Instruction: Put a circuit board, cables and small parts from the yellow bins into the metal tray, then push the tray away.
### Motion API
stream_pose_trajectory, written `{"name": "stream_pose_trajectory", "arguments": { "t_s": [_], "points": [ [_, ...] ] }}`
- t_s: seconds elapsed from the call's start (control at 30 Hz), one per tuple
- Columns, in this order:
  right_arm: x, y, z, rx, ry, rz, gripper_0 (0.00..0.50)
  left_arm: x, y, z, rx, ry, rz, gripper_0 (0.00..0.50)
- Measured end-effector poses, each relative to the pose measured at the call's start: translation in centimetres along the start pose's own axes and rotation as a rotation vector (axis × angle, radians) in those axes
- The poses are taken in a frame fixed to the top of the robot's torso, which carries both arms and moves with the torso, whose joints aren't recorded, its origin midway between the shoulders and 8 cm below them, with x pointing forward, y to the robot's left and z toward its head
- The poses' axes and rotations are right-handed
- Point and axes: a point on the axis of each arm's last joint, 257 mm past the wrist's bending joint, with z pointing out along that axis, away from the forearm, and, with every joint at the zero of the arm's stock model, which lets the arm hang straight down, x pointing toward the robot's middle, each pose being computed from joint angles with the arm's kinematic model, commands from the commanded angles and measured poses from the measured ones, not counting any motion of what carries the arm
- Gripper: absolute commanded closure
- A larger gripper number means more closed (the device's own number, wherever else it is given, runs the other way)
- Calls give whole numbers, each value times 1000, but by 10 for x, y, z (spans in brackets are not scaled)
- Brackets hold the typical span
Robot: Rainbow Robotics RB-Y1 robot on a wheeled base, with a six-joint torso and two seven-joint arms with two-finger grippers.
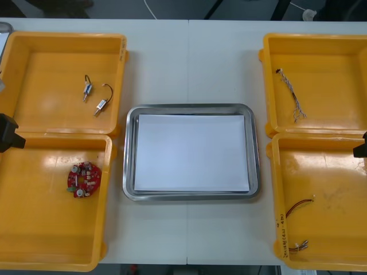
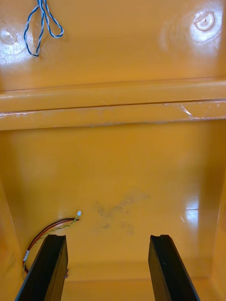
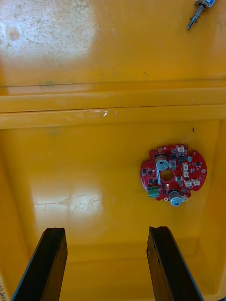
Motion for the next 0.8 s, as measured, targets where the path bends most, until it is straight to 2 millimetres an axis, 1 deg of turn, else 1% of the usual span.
{"name": "stream_pose_trajectory", "arguments": {
  "t_s": [0.8],
  "points": [
    [0, 0, 0, 0, 0, 0, 0, 0, 0, 0, 0, 0, 0, 0]
  ]
}}
